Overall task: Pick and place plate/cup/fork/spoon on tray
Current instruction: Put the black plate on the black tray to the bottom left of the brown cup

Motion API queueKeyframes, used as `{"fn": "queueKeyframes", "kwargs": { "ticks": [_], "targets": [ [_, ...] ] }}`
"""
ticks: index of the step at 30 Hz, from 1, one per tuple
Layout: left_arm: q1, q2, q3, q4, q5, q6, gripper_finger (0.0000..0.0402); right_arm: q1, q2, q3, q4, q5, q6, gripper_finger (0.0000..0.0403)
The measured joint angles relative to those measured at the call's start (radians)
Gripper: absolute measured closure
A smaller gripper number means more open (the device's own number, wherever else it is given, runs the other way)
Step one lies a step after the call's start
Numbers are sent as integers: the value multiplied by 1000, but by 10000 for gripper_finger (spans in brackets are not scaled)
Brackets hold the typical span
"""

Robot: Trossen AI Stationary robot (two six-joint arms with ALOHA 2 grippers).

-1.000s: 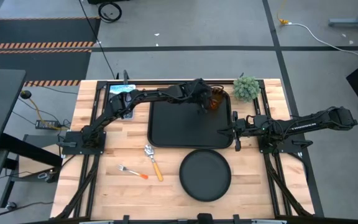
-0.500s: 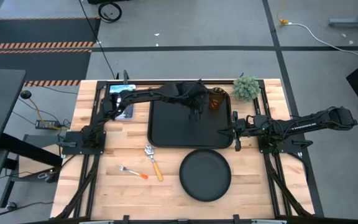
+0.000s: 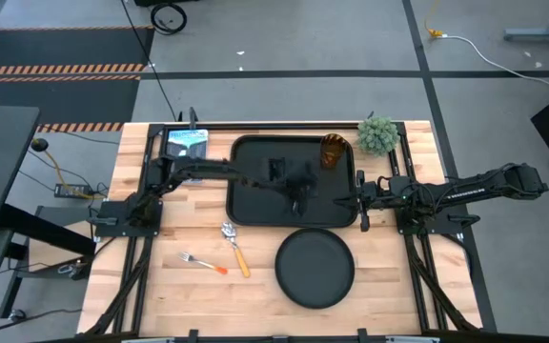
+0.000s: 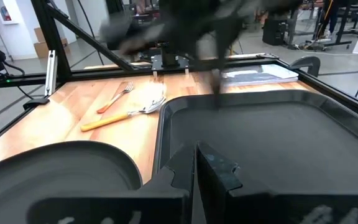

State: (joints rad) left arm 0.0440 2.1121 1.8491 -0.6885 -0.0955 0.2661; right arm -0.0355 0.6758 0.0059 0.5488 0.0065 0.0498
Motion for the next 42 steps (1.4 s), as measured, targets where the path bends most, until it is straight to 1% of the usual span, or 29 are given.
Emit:
{"fn": "queueKeyframes", "kwargs": {
  "ticks": [3, 6, 9, 12, 15, 22, 26, 30, 33, 34, 39, 41, 42],
  "targets": [
    [-39, -35, -123, 83, 2, -57, 396, 0, 0, 0, 0, 0, 0, 380],
    [-76, -92, -219, 126, 12, -136, 396, 0, 2, 0, 2, 0, 0, 380],
    [-111, -129, -290, 132, 21, -243, 390, 0, 4, 0, 19, 0, 0, 380],
    [-145, -149, -326, 135, 25, -369, 370, 0, 5, 0, 51, 0, 0, 380],
    [-176, -152, -349, 154, 47, -481, 337, 0, 5, 0, 85, 0, 0, 380],
    [-224, -150, -380, 171, 50, -769, 243, 0, 6, 0, 167, 0, 26, 380],
    [-234, -136, -379, 175, 46, -909, 213, 0, 6, 0, 183, 1, 63, 380],
    [-237, -127, -379, 155, 14, -1006, 199, 0, 6, 0, 184, 9, 57, 380],
    [-239, -118, -382, 138, 3, -1042, 194, 0, 6, 0, 184, 10, 56, 380],
    [-240, -109, -381, 155, 3, -1047, 193, 0, 6, 0, 184, 10, 56, 380],
    [-251, -81, -379, 167, 14, -1066, 203, 0, 5, 0, 185, 12, 53, 380],
    [-252, -71, -381, 144, 15, -1067, 209, 0, 7, 0, 193, 12, 52, 380],
    [-252, -64, -380, 163, 14, -1067, 213, 0, 6, 0, 191, 12, 52, 380]
  ]
}}
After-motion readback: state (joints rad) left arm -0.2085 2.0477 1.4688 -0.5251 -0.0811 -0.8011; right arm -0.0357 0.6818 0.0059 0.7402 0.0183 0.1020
